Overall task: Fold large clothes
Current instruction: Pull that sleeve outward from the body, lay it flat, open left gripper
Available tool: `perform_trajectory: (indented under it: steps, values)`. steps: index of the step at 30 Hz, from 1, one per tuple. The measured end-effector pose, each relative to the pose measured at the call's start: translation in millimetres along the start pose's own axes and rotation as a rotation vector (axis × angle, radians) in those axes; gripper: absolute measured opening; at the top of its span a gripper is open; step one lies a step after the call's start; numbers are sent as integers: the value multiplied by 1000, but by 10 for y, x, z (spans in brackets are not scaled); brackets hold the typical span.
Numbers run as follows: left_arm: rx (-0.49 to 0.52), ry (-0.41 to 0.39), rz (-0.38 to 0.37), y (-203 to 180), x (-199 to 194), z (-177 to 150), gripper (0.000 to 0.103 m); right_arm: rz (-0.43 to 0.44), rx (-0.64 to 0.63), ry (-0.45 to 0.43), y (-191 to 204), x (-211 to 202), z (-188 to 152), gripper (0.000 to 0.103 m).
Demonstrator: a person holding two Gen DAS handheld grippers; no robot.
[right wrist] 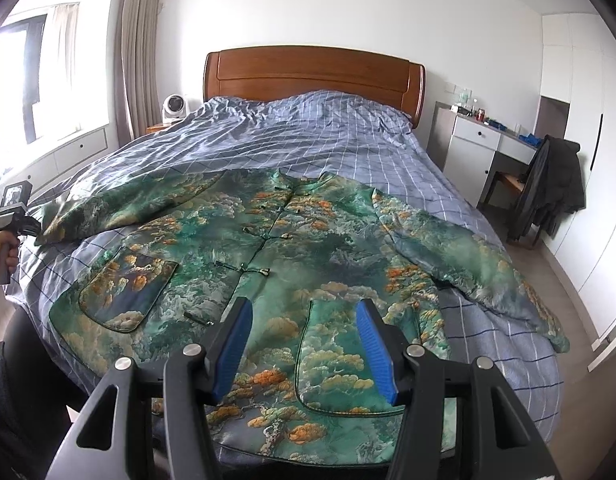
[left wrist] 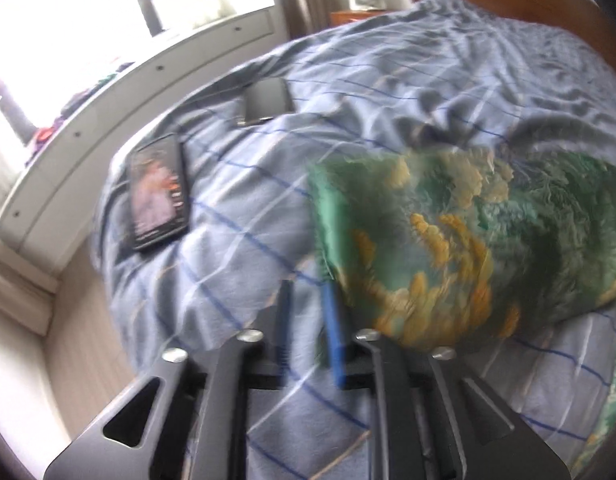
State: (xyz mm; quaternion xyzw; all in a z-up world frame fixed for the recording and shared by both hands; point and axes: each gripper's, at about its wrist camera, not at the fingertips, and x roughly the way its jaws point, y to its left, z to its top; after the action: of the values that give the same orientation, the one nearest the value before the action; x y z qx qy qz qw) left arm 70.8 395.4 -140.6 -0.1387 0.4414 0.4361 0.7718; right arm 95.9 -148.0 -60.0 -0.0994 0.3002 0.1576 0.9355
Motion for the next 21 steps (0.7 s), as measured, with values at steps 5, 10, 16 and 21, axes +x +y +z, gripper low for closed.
perform_trajectory:
  steps: [5,10,16,21]
  values:
    - [-16,-77,-46,114,-303,-129,73,-18,8,12,-18,47,-12,67]
    - [23,-164,-156,-29,-799,-290,90,-35,15,27,-38,107,2,67]
    - [117,-236,-275,-403,-1262,-402,93,-47,15,43,-41,136,20,79]
    - [175,-270,-379,-680,-1629,-504,97,-81,32,62,-99,161,-14,81]
